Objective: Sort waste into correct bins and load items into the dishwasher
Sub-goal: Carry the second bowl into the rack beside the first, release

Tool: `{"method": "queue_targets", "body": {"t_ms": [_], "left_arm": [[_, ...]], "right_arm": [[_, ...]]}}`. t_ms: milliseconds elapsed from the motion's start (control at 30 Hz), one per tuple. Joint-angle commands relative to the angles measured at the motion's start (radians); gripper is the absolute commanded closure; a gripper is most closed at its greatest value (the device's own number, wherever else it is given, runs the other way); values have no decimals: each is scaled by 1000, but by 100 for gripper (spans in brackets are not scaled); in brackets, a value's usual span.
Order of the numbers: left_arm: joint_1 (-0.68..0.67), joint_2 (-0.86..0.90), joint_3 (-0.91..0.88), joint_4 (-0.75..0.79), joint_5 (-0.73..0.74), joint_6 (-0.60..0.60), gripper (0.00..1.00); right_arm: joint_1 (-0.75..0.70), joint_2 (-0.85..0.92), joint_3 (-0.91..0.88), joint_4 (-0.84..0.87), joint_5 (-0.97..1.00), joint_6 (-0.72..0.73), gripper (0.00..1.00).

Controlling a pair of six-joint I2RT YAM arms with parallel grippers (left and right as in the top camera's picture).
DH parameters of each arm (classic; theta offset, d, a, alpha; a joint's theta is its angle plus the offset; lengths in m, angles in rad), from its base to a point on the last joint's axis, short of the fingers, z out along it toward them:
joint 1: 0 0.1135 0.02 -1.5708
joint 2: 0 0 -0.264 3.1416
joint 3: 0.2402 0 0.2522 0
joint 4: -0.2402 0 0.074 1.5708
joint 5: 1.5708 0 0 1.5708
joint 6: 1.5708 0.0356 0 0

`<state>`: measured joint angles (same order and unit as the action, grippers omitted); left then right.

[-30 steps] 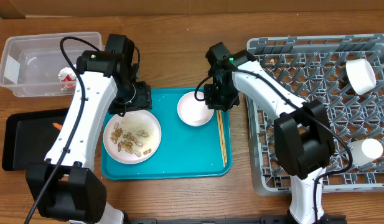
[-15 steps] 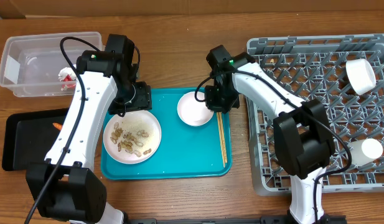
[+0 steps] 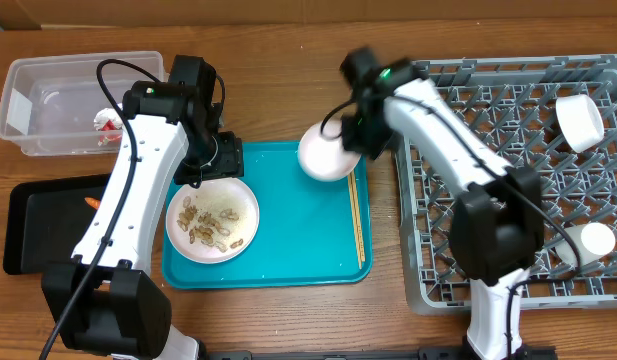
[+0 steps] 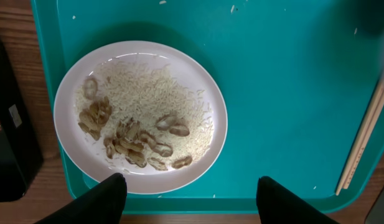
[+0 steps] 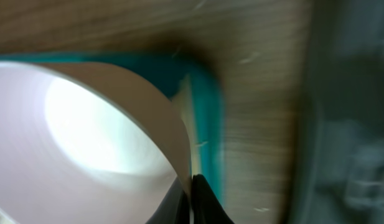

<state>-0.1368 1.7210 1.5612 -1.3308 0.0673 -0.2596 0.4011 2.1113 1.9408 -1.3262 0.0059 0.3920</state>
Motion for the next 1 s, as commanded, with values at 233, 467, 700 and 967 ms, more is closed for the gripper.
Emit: {"method": "queue_targets", "body": {"t_ms": [233,467,700,967], "left_arm": [[5,-26,18,12,3,-9,31],[5,-26,18,16,3,-9,31],[5,-26,18,23,3,-9,31],[5,-26,18,23,3,-9,31]], "right_arm": [[-177,-242,134,-79,924,45,96],[-311,-236,4,-79,1233,375,96],[-369,-235,-261,147,1313,309,96],[-357,-235,-497,340,1226,251,96]]}}
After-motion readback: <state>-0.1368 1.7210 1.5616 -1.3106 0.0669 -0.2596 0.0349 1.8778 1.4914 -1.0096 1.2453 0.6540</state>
